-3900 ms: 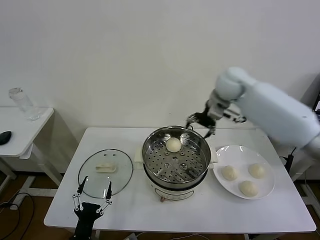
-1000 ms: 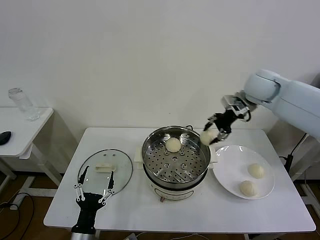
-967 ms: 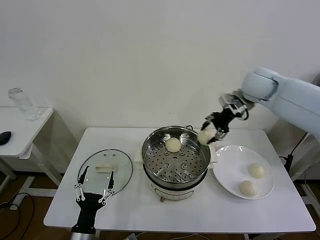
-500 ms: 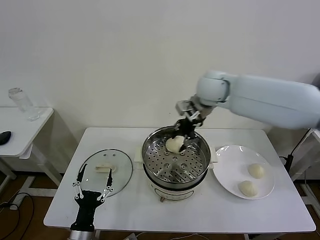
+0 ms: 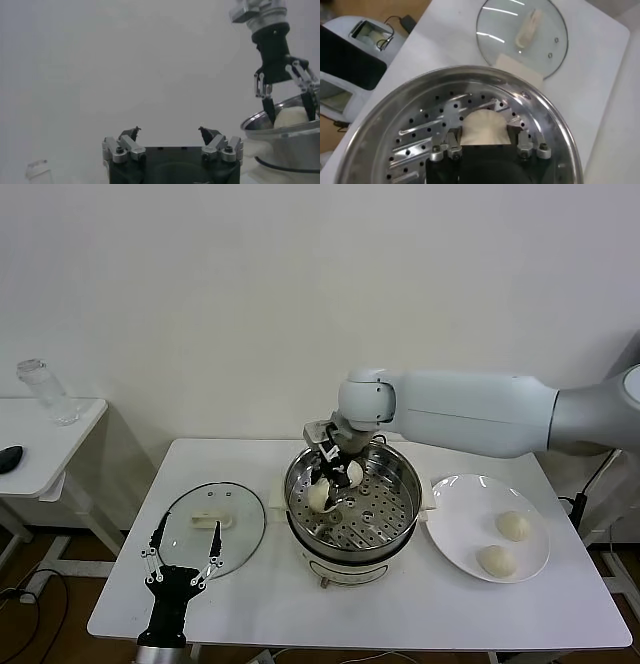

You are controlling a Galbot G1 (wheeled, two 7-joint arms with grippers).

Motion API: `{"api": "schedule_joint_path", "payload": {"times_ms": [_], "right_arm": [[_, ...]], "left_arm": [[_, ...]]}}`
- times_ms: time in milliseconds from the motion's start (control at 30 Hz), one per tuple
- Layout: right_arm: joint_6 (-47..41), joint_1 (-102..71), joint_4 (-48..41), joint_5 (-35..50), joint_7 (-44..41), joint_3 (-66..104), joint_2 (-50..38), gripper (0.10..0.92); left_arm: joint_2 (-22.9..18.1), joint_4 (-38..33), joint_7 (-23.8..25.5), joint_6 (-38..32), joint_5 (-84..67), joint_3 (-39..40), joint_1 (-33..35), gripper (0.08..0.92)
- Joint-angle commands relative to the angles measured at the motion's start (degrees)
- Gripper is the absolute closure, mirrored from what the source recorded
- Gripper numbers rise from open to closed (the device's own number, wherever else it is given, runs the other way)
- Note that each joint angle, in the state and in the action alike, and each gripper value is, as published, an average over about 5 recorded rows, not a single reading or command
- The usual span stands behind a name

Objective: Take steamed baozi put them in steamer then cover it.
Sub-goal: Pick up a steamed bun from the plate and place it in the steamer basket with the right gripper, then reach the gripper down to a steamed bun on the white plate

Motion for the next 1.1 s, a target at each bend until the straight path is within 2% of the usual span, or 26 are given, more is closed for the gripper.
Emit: {"api": "schedule_joint_path", "payload": {"times_ms": [33,300,633,800,967,1100], "right_arm": [[-0.6,-2.9,-0.8,0.1,2.4,0.0,2.2,0.368],[-0.6,-3.7,1.1,-0.2,2.2,1.7,-1.4,0.216],[0.6,0.1,11.8,-3.0,-2.4,8.7,-20.3,0.203],[4.2,1.3,15.6,-5.8,-10.0,14.1,-32.9,0.203],[11.8,-1.2,12.3,-13.1,-21.7,21.1,-43.5,0.203],[17.5,-11.0,9.2,-22.0,-27.9,28.5,-49.5,0.203]], "left_arm": [[0.2,0.1,-0.1,-0.1,-0.1,-0.1,0.0,0.177],[0.4,1.1,-0.1,0.1,-0.1,0.4,-0.4,0.177],[0.1,0.7,-0.1,0.6,0.1,0.8,-0.3,0.177],[0.0,0.4,0.0,0.6,0.3,0.7,0.1,0.177],[0.2,0.4,0.0,0.5,0.6,0.6,0.4,0.177],[0.2,0.9,0.0,0.3,0.9,0.7,0.5,0.177]]}}
